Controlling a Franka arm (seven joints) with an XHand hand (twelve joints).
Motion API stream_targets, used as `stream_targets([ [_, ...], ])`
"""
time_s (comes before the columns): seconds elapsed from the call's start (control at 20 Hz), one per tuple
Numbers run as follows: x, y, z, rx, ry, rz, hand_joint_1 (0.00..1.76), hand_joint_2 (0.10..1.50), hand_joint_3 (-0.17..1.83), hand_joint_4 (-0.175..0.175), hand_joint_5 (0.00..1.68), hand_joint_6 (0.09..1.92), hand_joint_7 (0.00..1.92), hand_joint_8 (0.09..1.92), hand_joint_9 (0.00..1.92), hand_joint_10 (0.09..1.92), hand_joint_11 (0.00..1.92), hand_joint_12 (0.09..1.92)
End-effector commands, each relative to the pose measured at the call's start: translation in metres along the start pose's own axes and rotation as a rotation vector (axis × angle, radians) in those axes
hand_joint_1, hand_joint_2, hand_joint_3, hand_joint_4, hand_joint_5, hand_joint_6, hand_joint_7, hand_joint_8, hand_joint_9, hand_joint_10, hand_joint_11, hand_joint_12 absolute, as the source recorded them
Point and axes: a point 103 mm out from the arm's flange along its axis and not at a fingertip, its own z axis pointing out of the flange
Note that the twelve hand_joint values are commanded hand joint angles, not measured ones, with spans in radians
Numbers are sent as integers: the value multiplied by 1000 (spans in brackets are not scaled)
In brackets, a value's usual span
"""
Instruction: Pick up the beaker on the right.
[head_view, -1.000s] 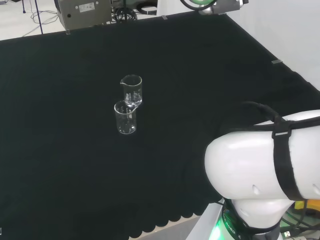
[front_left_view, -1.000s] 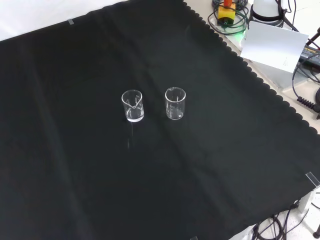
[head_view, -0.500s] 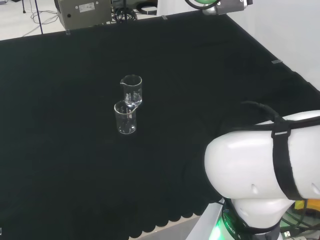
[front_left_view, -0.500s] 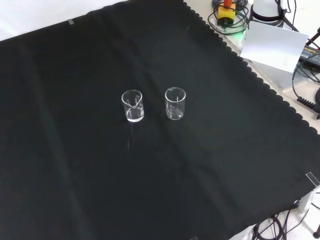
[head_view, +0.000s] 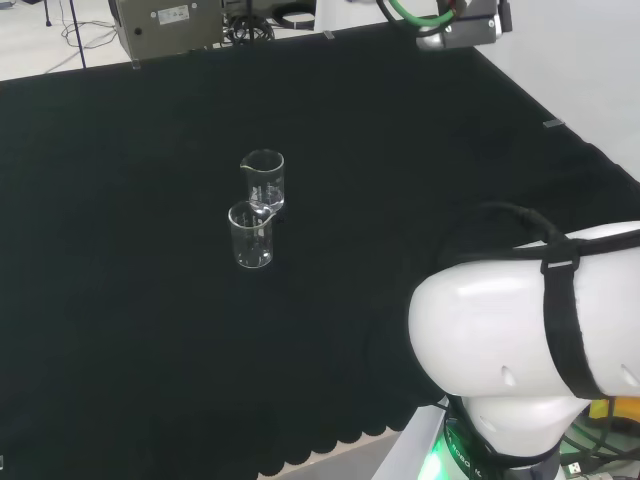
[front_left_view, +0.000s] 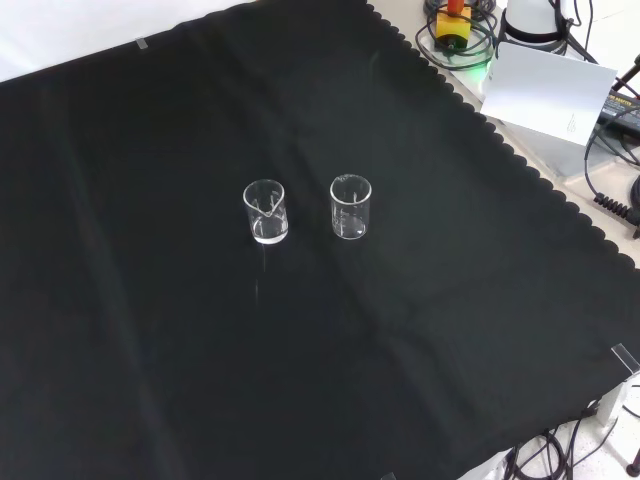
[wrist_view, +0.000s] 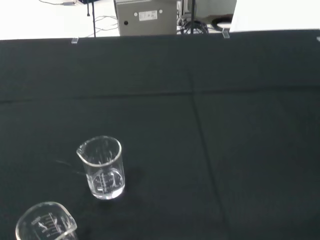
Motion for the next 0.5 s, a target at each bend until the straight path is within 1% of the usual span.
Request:
stream_targets([
  [0.05, -27, 18, 45, 56, 38, 0, 383, 1096, 249, -43, 347, 87, 197, 664, 296, 720, 78, 1403],
  [0.25, -36, 40, 71, 72, 83, -11, 463, 1029, 257, -44, 354, 87, 327, 716, 411, 712, 85, 1405],
  [0.35, -37, 56, 87, 91, 105, -23, 511, 997, 253, -43, 355, 87, 340, 720, 430, 707, 86, 1405],
  [0.5, -35, 85, 110, 113, 123, -47, 583, 945, 243, -39, 351, 87, 311, 712, 429, 700, 87, 1405],
])
